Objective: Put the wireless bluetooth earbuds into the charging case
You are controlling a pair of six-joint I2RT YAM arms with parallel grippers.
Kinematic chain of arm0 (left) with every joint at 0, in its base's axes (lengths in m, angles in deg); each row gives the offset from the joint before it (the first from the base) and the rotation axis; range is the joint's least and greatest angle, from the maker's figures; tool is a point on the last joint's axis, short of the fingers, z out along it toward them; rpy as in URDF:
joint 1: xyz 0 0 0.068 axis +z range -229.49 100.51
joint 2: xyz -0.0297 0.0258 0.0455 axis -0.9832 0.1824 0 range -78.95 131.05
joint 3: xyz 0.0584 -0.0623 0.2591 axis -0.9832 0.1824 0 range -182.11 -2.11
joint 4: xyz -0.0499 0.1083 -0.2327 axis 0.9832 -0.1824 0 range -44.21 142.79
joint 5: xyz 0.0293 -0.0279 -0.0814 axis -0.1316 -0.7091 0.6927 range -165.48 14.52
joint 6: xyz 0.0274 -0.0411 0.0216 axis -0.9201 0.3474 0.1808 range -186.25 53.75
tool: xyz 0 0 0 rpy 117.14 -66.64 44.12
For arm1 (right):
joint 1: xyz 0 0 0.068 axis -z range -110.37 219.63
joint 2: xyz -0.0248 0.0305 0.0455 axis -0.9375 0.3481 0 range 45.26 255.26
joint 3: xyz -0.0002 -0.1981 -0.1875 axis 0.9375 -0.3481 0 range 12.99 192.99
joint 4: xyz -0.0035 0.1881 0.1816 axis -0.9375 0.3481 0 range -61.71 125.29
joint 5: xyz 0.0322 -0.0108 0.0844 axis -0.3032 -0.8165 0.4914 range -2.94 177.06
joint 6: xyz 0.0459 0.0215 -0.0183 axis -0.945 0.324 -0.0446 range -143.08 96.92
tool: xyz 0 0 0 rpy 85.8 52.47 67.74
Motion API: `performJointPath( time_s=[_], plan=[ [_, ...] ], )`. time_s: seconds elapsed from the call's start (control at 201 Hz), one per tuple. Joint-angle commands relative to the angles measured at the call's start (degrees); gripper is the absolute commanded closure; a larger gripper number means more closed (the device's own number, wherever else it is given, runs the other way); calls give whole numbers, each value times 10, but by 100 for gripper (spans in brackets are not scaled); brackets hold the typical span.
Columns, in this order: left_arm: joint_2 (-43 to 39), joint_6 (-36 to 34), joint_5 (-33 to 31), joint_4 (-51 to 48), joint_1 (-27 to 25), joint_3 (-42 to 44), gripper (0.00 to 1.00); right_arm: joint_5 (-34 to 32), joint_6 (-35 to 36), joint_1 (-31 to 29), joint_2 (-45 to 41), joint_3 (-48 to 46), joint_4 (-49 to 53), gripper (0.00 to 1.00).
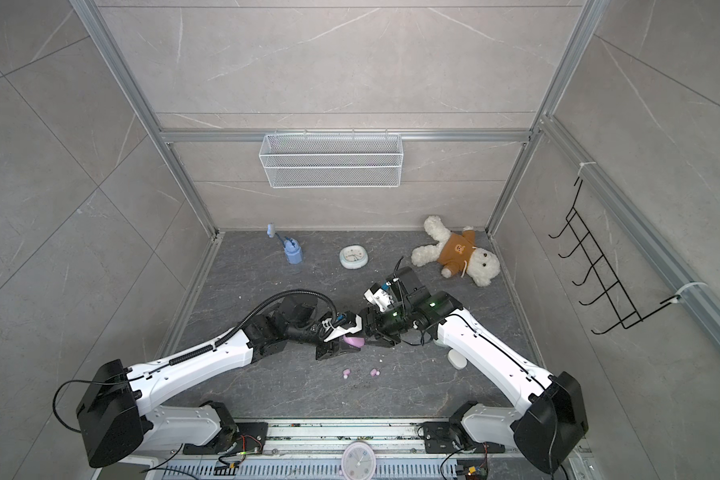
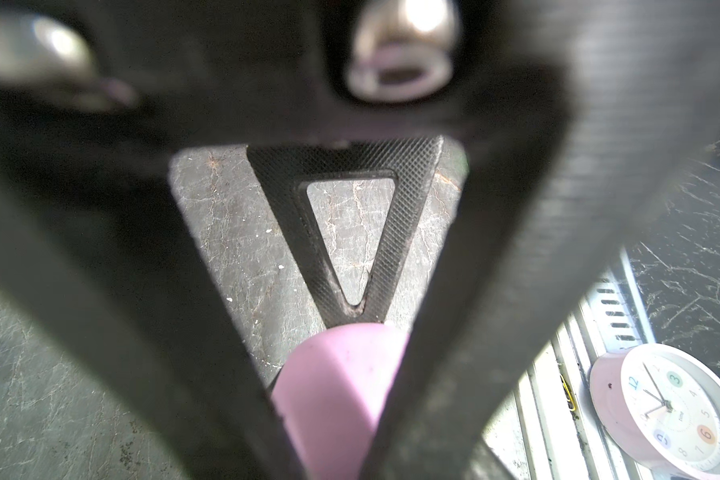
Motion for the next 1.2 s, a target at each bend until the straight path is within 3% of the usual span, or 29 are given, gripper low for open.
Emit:
performJointPath(
  time_s=[0.0,0.368,0.543,0.727,0.936,1.03,1.2],
  plan=[
    [-1,-9,48,-24,-9,-25,65,-8,15,4,2,18,-13,40],
    [-7,9,47,-16,-8,-24,72,-23,13,8,-21,20,1,20],
    [-18,42,49,11,-8,-10,73,-35,25,24,-45,17,34,15],
    [-37,106,71,66,-7,16,74,-66,61,60,-79,24,103,14],
    [-56,183,123,115,-7,41,75,-116,172,67,-130,66,177,16],
    [-59,196,139,116,-7,45,75,-110,197,46,-161,72,153,18],
    [-54,201,170,101,-7,30,75,-162,229,-36,-166,89,149,21]
  ],
)
